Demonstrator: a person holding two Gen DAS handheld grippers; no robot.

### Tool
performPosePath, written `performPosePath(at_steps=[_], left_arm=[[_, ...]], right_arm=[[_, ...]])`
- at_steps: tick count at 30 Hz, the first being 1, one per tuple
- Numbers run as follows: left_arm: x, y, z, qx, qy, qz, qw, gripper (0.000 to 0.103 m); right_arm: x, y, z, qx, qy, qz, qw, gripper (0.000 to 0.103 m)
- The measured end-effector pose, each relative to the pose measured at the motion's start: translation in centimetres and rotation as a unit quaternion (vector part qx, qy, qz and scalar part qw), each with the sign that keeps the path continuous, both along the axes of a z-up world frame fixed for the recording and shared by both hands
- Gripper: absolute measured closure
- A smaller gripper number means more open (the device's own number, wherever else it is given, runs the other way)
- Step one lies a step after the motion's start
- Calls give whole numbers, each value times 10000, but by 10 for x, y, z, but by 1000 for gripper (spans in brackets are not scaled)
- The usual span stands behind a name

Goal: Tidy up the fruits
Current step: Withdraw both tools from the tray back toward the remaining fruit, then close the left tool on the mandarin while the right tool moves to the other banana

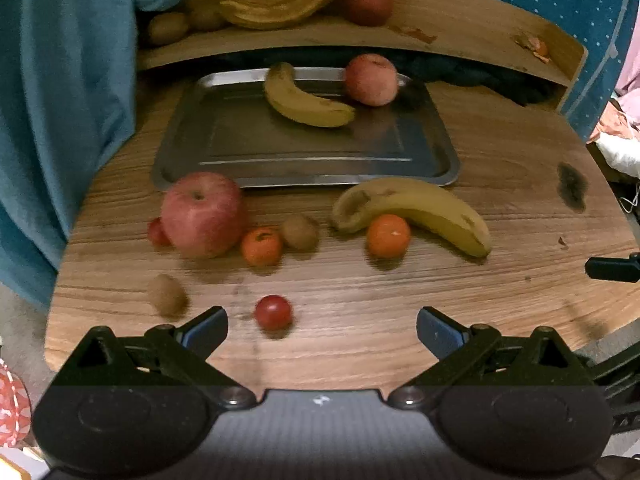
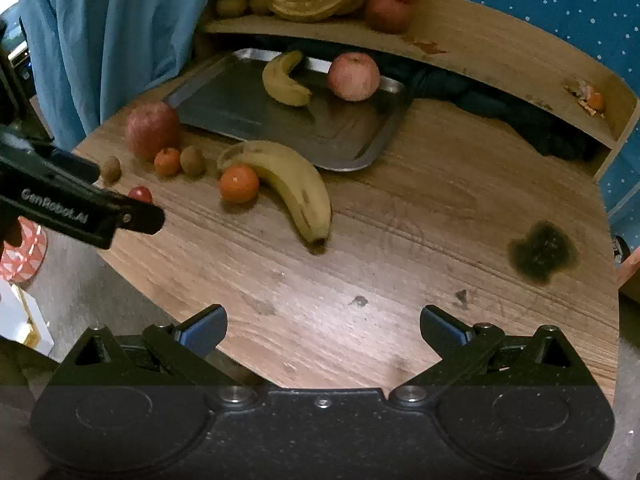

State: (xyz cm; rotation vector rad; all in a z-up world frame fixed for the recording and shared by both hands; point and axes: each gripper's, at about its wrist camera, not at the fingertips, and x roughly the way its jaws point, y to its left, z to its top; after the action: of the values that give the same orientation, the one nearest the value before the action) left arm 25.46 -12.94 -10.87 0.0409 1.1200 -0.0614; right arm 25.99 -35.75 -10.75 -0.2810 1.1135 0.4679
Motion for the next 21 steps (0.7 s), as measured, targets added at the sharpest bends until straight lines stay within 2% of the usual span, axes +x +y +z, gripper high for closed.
performPosePath(at_steps=[12,21], left_arm=[[18,-21,-11,7,176,-87,9998,0],[33,-25,-16,-48,188,93,9998,0]], right_arm=[[12,-15,-7,-3,30,-36,10000,1],[32,-8,-11,-17,-296,316,9991,1]])
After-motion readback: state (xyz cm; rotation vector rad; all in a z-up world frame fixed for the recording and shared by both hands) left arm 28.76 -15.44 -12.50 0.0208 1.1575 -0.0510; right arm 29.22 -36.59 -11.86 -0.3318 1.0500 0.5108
